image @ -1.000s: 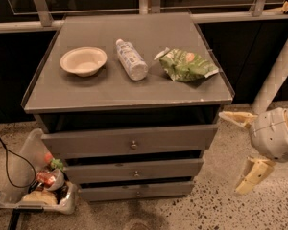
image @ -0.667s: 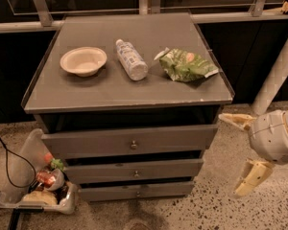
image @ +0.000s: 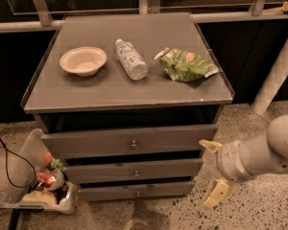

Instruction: Open bottom drawer

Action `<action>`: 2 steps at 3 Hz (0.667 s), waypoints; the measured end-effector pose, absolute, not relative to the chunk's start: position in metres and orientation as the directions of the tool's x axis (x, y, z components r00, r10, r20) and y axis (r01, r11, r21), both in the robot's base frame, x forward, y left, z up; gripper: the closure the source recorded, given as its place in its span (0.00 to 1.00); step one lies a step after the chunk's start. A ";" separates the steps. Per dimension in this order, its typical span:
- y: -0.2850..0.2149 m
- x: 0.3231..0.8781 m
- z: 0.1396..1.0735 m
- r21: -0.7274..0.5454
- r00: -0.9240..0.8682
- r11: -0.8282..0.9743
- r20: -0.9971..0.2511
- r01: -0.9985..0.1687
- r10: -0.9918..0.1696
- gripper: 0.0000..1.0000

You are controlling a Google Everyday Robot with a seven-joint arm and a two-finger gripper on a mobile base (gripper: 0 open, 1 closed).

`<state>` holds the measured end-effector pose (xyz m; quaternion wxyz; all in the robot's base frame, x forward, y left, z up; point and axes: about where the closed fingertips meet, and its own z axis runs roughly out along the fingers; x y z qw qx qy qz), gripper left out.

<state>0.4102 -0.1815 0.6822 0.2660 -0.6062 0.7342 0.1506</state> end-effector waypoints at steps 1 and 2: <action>-0.188 0.422 0.618 -0.118 -0.166 0.273 -0.549 -0.955 -0.819 0.00; -0.200 0.441 0.573 -0.165 -0.192 0.333 -0.554 -0.928 -0.810 0.00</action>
Offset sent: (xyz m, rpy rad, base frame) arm 0.0419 -0.0351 -0.1586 -0.0415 -0.0893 -0.1768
